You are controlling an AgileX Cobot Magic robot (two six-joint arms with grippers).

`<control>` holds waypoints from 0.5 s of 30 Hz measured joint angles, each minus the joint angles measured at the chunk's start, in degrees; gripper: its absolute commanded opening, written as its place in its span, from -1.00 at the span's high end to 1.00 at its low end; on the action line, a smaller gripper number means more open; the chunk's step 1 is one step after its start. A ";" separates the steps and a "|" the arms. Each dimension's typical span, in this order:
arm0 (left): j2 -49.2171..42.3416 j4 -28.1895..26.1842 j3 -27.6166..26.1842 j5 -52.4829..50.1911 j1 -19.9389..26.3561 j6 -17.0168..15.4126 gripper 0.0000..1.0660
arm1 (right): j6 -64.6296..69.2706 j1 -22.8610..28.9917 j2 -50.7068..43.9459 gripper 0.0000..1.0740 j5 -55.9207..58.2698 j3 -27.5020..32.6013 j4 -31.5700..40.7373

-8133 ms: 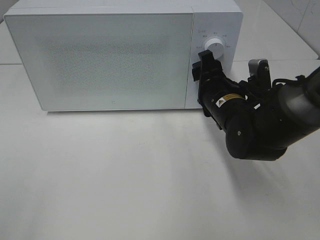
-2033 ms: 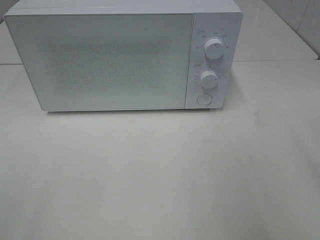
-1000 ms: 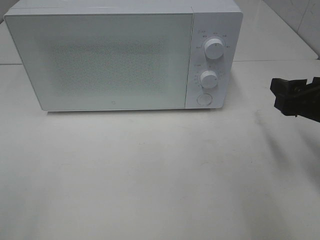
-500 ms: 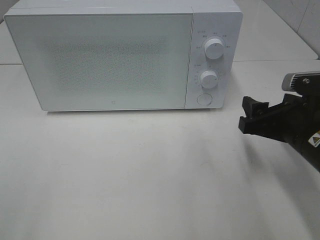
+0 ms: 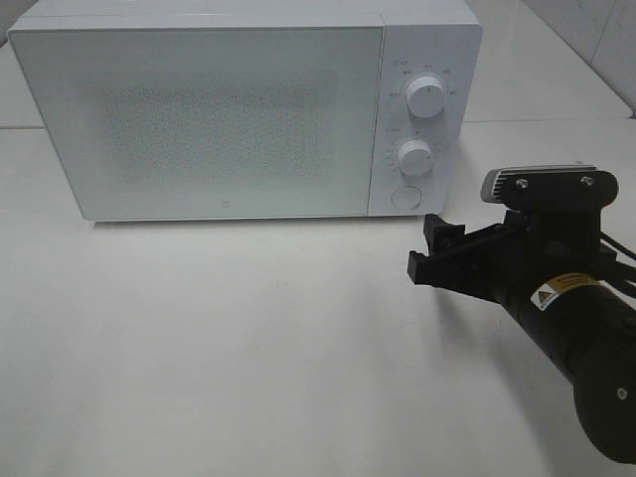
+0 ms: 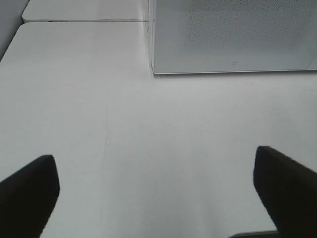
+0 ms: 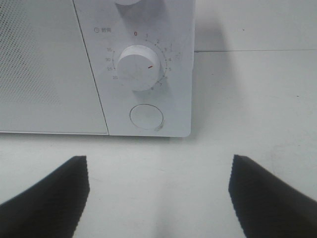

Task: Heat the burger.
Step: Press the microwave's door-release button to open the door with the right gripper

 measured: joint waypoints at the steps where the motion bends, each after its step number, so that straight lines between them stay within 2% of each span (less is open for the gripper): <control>1: 0.00 0.00 0.00 0.00 0.00 0.00 -0.87 | -0.52 0.46 0.40 -0.42 -0.06 -0.40 0.57; 9: 0.00 0.00 0.00 0.00 0.00 0.00 -0.87 | -0.92 1.38 0.80 -0.39 -0.11 -1.78 2.18; 13: 0.00 0.00 0.00 0.00 0.00 0.00 -0.87 | 4.70 1.38 0.80 -0.27 -0.11 -1.83 2.41; 14: 0.00 0.00 0.00 0.00 0.00 0.00 -0.87 | 9.00 1.38 0.80 -0.15 -0.17 -1.83 2.41; 15: 0.00 0.00 0.00 0.00 0.00 0.00 -0.87 | 9.00 1.38 0.80 -0.15 -0.17 -1.83 2.41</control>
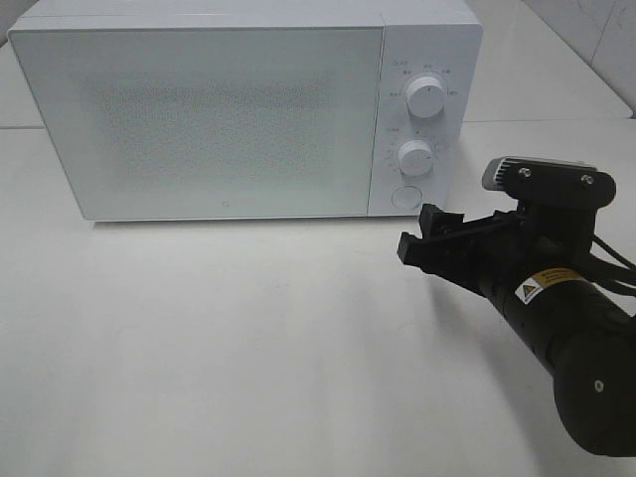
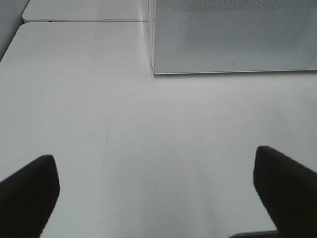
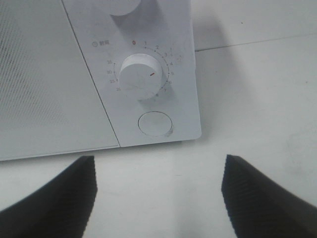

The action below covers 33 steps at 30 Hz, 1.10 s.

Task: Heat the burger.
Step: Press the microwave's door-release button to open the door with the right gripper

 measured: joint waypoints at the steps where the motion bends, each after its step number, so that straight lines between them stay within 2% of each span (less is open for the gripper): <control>1: 0.00 0.00 0.00 0.00 0.00 0.00 -0.87 | 6.30 0.00 0.00 -0.02 0.00 0.00 0.00; 2: 0.00 0.00 0.00 0.00 0.00 0.00 -0.87 | 10.20 0.00 0.00 0.06 -0.06 0.00 0.00; 3: 0.00 0.00 0.00 0.00 0.00 0.00 -0.87 | 10.20 0.00 0.00 0.06 -0.06 0.00 0.00; 4: 0.00 0.00 0.00 0.00 0.00 0.00 -0.87 | 18.16 0.00 0.00 0.24 -0.06 0.00 0.00; 6: 0.00 0.00 0.00 0.00 0.00 0.00 -0.87 | 22.92 0.00 0.00 0.31 -0.06 0.00 0.00; 7: 0.00 0.00 0.00 0.00 0.00 0.00 -0.87 | 31.34 0.00 0.00 0.48 -0.06 0.00 0.00; 8: 0.00 0.00 0.00 0.00 0.00 0.00 -0.87 | 35.75 0.00 0.00 0.57 -0.06 0.00 0.00; 9: 0.00 0.00 0.00 0.00 0.00 0.00 -0.87 | 35.75 0.00 0.00 0.57 -0.06 0.00 0.00; 10: 0.00 0.00 0.00 0.00 0.00 0.00 -0.87 | 42.91 0.00 0.00 0.72 -0.06 0.00 0.00; 12: 0.00 0.00 0.00 0.00 0.00 0.00 -0.87 | 46.41 0.00 0.00 0.79 -0.06 0.00 0.00; 14: 0.00 0.00 0.00 0.00 0.00 0.00 -0.87 | 53.97 0.00 0.00 0.97 -0.06 0.00 0.06; 21: 0.00 0.00 0.00 0.00 0.00 0.00 -0.87 | 62.57 0.00 1.15 1.00 -0.11 -1.89 2.35; 33: 0.00 0.00 0.00 0.00 0.00 0.00 -0.87 | 69.04 0.00 8.42 1.00 2.06 -10.31 4.64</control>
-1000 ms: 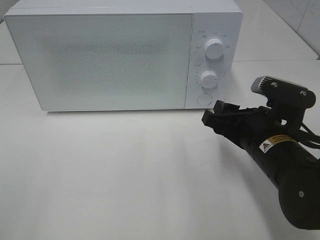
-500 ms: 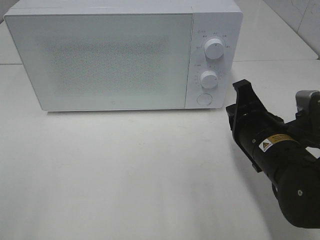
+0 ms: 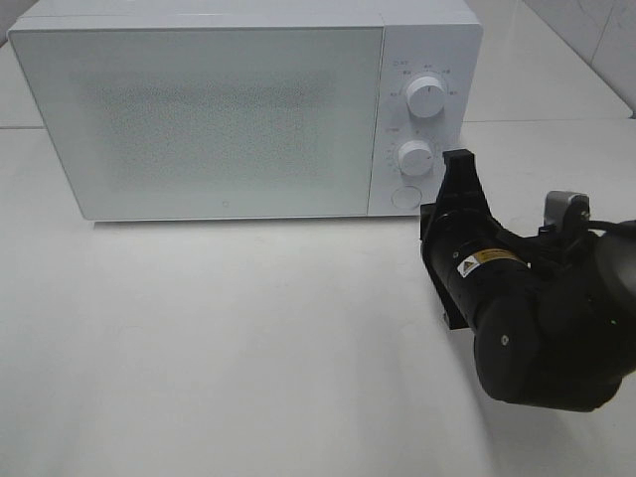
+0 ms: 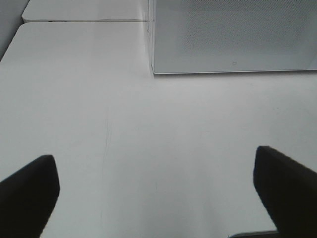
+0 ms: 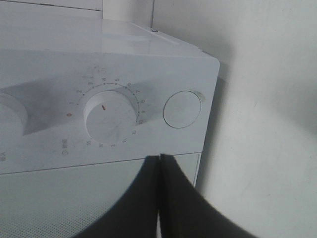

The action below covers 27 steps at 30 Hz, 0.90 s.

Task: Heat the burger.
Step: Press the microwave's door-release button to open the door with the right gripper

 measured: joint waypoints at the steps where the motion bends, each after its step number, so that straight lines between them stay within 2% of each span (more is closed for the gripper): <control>1: 0.00 0.00 0.00 0.00 0.00 0.00 -0.87 | 0.00 0.00 0.00 1.00 0.00 0.00 0.00; 7: 0.00 0.00 0.00 0.00 0.00 0.00 -0.87 | 0.69 -1.55 2.86 1.00 2.92 -3.61 -0.06; 18: 0.00 0.00 0.00 0.00 0.00 0.00 -0.87 | 2.64 -7.45 7.68 1.00 8.48 -11.29 -3.72; 27: 0.00 0.00 0.00 0.00 0.00 0.00 -0.87 | 2.64 -9.40 8.77 1.00 9.97 -13.41 -4.58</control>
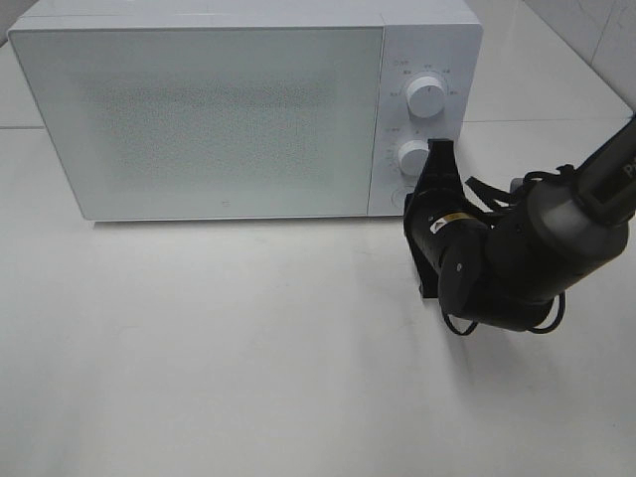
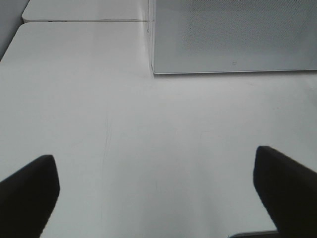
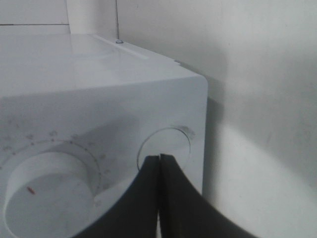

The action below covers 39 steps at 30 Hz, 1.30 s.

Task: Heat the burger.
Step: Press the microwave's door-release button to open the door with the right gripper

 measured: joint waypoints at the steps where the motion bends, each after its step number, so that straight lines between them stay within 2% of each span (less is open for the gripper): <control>1: 0.00 0.00 0.00 0.00 0.00 0.00 -0.87 | 0.00 -0.74 0.00 1.00 0.17 -0.52 -0.11; 16: 0.00 0.00 0.00 0.00 0.00 0.00 -0.87 | 0.46 -1.43 3.50 1.00 1.49 -4.76 -2.29; 39: 0.00 0.00 0.00 0.00 0.00 0.00 -0.87 | -0.34 -0.17 7.91 1.00 -2.35 -10.60 5.61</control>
